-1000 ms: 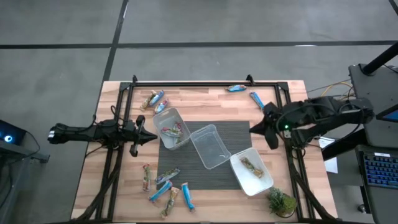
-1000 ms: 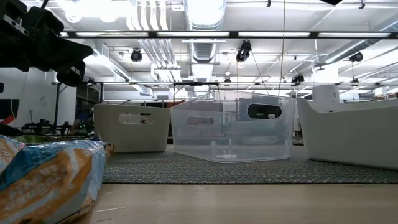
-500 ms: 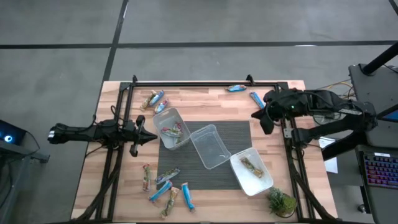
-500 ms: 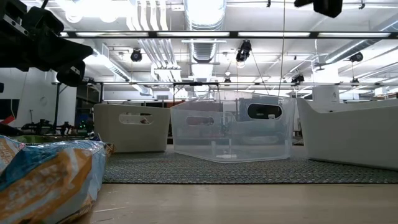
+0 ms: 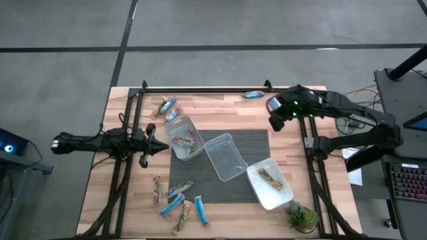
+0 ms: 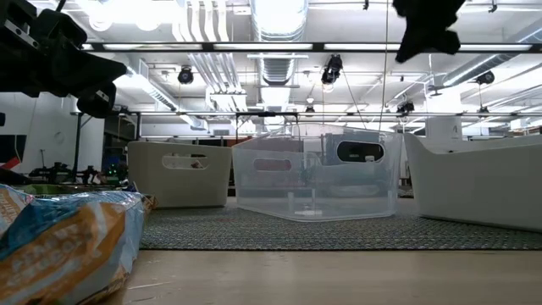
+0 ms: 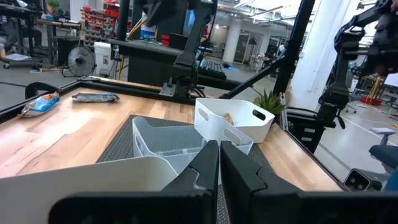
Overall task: Pick and place Granola Bars by type
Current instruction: Put the blue granola bar into the transparent bin
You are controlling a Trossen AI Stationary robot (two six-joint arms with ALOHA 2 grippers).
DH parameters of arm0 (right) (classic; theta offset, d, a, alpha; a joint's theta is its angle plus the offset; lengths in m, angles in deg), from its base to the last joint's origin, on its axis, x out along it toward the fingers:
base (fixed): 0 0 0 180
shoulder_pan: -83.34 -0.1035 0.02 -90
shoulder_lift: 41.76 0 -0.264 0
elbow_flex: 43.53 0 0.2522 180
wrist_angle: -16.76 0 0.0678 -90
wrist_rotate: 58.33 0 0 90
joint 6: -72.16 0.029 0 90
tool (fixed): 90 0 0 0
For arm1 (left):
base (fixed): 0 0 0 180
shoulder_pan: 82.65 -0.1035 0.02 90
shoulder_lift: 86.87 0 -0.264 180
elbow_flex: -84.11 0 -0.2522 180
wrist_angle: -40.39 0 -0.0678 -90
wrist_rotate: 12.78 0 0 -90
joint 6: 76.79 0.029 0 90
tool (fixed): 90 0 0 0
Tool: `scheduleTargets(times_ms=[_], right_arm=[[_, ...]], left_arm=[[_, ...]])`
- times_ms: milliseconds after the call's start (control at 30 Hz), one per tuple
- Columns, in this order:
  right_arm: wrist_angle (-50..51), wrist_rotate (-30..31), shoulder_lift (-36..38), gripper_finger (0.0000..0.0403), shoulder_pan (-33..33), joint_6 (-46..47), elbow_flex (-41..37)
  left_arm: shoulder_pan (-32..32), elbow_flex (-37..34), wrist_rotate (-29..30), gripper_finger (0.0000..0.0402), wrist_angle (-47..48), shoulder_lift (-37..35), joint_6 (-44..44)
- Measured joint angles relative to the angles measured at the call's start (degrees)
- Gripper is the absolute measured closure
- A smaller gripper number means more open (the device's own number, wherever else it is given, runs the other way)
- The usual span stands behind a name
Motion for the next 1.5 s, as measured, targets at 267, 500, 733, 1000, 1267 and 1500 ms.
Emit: scheduleTargets(times_ms=[267, 500, 733, 1000, 1267, 1500], right_arm=[[-3.18, 0.04, -7.38, 0.0394, 8.9, -0.26, 1.09], [-2.99, 0.02, -13.03, 0.0394, 14.88, -2.94, 3.8], [-0.75, 0.0, -15.24, 0.0394, 19.55, -8.33, 4.25], [4.27, 0.12, -14.57, 0.0394, 24.17, -9.73, 4.27], [12.61, 3.6, -14.52, 0.0394, 26.68, -11.82, 4.28], [13.89, 4.63, -14.65, 0.0394, 26.69, -12.84, 4.25]], left_arm=[[0.01, -0.02, 0.01, 0.0401, -0.02, 0.0, -0.02], [0.0, -0.01, 0.0, 0.0401, -0.01, 0.0, 0.0], [0.0, -0.02, 0.0, 0.0401, -0.02, 0.0, -0.01], [0.0, -0.01, 0.0, 0.0401, 0.0, 0.01, 0.0], [0.0, -0.02, 0.0, 0.0401, -0.02, 0.0, -0.02], [0.0, 0.0, 0.0, 0.0401, -0.02, 0.0, 0.0]])
